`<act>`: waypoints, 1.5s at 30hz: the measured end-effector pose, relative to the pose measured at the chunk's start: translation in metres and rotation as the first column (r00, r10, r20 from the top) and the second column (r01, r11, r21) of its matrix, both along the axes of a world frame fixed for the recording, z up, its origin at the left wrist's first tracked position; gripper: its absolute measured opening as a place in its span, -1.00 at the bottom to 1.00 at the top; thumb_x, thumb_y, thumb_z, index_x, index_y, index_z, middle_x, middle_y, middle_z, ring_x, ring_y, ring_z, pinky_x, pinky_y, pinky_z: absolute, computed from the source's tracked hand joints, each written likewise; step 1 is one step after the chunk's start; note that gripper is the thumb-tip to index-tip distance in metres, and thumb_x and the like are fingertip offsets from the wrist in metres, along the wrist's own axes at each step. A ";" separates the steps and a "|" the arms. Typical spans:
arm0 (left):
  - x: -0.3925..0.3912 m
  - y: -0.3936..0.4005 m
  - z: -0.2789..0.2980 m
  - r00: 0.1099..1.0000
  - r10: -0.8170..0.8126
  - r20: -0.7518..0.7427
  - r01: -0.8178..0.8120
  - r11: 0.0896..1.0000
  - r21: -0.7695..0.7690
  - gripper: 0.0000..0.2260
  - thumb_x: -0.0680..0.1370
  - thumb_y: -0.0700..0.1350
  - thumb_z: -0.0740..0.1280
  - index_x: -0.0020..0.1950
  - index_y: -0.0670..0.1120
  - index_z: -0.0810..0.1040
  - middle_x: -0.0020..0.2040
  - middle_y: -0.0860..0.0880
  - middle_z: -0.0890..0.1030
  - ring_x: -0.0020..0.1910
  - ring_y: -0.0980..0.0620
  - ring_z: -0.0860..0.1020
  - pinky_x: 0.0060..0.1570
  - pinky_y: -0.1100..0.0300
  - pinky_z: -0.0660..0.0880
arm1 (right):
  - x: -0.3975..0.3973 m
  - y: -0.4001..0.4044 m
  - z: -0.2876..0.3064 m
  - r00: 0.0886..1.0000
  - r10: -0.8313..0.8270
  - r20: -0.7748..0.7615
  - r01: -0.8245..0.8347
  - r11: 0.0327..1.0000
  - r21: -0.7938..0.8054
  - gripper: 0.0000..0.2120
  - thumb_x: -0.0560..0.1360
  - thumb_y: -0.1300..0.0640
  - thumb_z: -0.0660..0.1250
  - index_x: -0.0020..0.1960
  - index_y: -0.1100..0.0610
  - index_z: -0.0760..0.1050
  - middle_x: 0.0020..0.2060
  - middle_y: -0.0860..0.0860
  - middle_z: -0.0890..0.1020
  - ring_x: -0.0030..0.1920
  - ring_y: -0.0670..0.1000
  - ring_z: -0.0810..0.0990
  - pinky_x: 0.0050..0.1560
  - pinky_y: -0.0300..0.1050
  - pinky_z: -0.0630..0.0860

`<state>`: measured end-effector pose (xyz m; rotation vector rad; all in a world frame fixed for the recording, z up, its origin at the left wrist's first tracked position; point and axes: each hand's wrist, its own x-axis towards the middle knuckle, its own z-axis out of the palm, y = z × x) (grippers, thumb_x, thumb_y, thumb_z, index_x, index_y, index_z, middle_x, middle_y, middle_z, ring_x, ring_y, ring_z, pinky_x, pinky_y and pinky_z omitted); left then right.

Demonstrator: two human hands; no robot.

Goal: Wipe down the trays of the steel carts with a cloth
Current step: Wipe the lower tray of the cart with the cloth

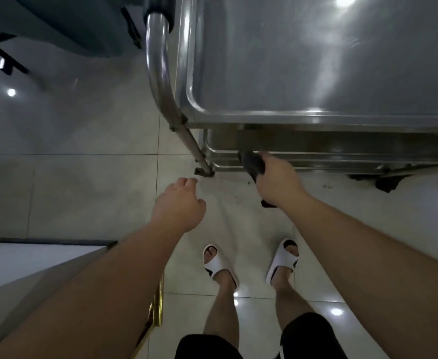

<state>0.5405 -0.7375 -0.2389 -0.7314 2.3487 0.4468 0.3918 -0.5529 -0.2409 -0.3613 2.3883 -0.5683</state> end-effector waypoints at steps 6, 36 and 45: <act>-0.020 -0.028 -0.059 0.986 0.147 -0.081 -0.145 0.989 0.033 -0.43 0.64 0.11 0.27 0.64 0.03 0.27 0.59 -0.04 0.34 0.50 -0.18 0.39 0.39 -0.14 0.42 | -0.040 -0.067 -0.026 1.000 -0.003 0.016 0.002 0.999 0.035 -0.82 0.62 0.15 0.26 0.19 -0.02 0.53 -0.11 0.01 0.61 -0.21 0.14 0.67 -0.25 0.06 0.70; -0.121 -0.052 -0.200 -0.137 0.700 -0.701 -0.111 0.692 0.713 -0.72 0.51 0.09 0.39 -0.34 0.05 0.43 -0.43 -0.05 0.43 -0.48 -0.02 0.42 -0.42 0.13 0.40 | -0.065 -0.082 -0.253 0.683 0.522 -0.510 -0.559 0.824 0.094 -0.18 0.54 -0.38 -0.35 0.69 -0.04 0.03 0.68 -0.09 0.05 0.68 0.01 -0.06 0.62 0.07 -0.10; -0.124 -0.055 -0.207 -0.157 0.696 -0.701 -0.158 0.683 0.713 -0.72 0.47 0.05 0.39 -0.28 -0.09 0.42 -0.43 -0.08 0.38 -0.49 -0.03 0.39 -0.49 0.15 0.35 | -0.159 0.069 -0.251 0.882 0.130 -0.453 0.019 0.951 0.309 -0.25 0.66 -0.30 -0.24 0.70 0.12 -0.08 0.69 0.07 -0.04 0.67 0.20 -0.06 0.63 0.24 -0.03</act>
